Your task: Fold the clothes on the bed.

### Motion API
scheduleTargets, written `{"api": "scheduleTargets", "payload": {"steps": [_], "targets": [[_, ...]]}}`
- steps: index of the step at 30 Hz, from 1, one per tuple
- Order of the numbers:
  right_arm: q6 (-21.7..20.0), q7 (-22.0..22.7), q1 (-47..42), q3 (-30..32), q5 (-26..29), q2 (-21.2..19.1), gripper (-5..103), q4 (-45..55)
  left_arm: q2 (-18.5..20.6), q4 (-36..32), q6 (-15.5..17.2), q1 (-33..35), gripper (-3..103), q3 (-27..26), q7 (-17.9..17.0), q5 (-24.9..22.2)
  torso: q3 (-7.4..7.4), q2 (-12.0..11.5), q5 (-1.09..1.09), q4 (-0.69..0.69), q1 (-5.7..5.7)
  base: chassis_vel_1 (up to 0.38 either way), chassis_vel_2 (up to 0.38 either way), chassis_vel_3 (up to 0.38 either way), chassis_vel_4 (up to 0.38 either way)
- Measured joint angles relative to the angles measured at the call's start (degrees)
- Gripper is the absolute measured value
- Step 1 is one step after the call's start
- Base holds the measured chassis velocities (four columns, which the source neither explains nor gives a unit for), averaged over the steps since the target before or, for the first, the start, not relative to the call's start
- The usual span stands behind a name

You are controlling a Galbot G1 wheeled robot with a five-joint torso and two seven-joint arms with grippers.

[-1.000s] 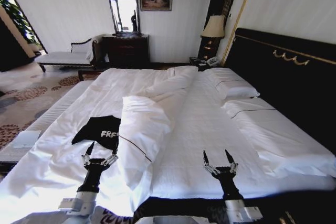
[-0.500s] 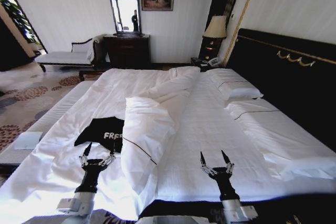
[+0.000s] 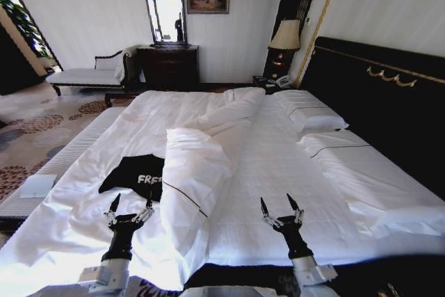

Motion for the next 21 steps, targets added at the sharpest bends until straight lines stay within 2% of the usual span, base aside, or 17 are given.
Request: {"api": "scheduleTargets", "payload": {"steps": [4, 10, 13, 15, 18, 20, 21], "targets": [[0.8, 0.8, 2.9, -1.4, 2.9, -2.2, 100, -0.9, -2.4, -0.5, -0.1, 0.9, 100, -1.6, -1.3, 0.6, 0.0, 0.0, 0.0, 0.01, 0.0, 0.0, 0.0, 0.0, 0.0], [0.6, 0.8, 2.9, -1.3, 5.0, -2.6, 100, -0.3, -2.8, -0.6, -0.1, 1.0, 100, -1.7, -4.0, 1.0, 0.01, 0.0, -0.02, 0.0, 0.03, 0.0, 0.0, 0.0, 0.0], [-0.1, 0.1, 2.7, -1.9, 12.1, -2.8, 100, 0.0, 0.5, -0.5, -0.3, 2.2, 100, -1.9, -3.8, -2.4, 0.0, 0.0, -0.02, 0.0, 0.01, 0.0, 0.0, 0.0, 0.0], [-0.2, 0.1, 2.7, -2.0, 13.5, -2.7, 100, -0.1, 1.3, -0.6, -0.3, 2.6, 100, -1.9, -3.6, -3.4, 0.0, 0.0, -0.02, 0.0, 0.01, 0.0, 0.0, 0.0, 0.0], [-0.6, -0.6, 2.9, -3.3, 21.3, -2.8, 100, -1.5, 6.3, -1.9, -0.2, 3.2, 100, -3.6, -3.3, -8.2, 0.0, 0.0, -0.02, -0.02, 0.01, 0.0, 0.0, 0.0, 0.0], [-2.4, -0.7, 4.3, -4.8, 28.7, -3.6, 100, -1.9, 7.4, -2.1, 0.4, 2.3, 100, -5.5, -3.6, -10.6, 0.0, 0.0, -0.02, -0.02, 0.01, 0.0, 0.0, 0.0, 0.0], [-2.4, -0.7, 4.3, -4.8, 28.7, -3.6, 100, -1.9, 7.4, -2.1, 0.4, 2.3, 100, -5.5, -3.6, -10.6, 0.0, 0.0, -0.02, -0.02, 0.01, 0.0, 0.0, 0.0, 0.0]]}}
